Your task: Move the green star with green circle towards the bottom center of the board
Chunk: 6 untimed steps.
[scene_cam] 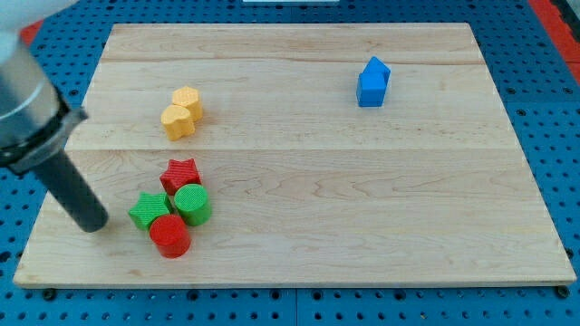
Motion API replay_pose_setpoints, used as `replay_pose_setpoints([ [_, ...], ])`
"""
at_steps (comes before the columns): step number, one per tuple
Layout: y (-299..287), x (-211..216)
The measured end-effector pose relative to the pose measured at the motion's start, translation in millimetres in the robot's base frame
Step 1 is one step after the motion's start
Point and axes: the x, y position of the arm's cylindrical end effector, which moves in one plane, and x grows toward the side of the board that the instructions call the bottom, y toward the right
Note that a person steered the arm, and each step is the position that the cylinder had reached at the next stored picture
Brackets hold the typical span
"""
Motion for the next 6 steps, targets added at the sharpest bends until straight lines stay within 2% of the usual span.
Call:
replay_pose_setpoints([
  [4,80.0,-6.3],
  [6,125.6,-22.8],
])
